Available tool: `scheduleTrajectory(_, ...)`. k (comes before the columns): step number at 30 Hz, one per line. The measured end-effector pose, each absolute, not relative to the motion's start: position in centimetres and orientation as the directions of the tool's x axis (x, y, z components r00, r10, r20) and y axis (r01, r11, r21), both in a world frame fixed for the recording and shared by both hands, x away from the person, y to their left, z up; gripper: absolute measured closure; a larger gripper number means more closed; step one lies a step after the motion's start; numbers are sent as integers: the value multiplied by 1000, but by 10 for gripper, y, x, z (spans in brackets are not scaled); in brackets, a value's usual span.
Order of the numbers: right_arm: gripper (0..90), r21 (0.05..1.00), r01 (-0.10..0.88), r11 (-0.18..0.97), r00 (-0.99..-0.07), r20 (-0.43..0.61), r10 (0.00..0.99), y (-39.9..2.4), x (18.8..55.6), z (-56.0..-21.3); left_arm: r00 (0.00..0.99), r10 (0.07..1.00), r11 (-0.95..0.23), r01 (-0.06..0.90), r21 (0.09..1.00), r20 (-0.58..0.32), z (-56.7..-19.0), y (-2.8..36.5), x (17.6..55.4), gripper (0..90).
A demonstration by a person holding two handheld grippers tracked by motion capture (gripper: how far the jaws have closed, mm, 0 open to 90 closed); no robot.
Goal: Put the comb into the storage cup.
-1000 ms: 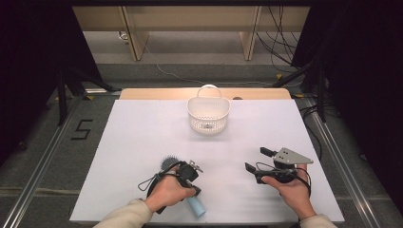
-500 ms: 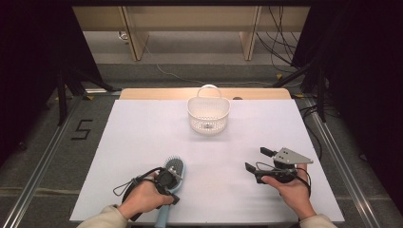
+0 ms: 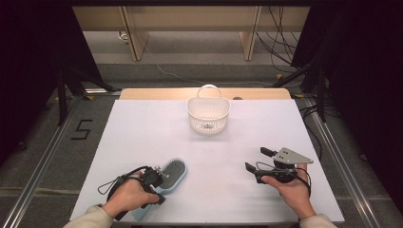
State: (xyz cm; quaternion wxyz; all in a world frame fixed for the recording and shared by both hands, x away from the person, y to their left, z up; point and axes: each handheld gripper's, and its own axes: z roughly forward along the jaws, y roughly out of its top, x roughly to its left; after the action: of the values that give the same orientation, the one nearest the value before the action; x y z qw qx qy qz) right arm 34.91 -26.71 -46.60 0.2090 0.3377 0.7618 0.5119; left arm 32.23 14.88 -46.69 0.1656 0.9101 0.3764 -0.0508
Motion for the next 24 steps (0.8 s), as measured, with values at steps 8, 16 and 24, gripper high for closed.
scheduleTrajectory(8, 160, 920, 303, 249, -684, 28, 729, -267, 349, -466, 718, 675, -673, 694, 255, -172, -466, 159, 321, 899)
scheduleTrajectory(16, 160, 920, 303, 248, -683, 28, 730, -268, 350, -467, 731, 665, -682, 677, 277, -152, -467, 164, 319, 896)
scheduleTrajectory(24, 161, 921, 303, 245, -683, 30, 730, -268, 350, -466, 786, 603, -735, 614, 288, -136, -465, 163, 315, 816)
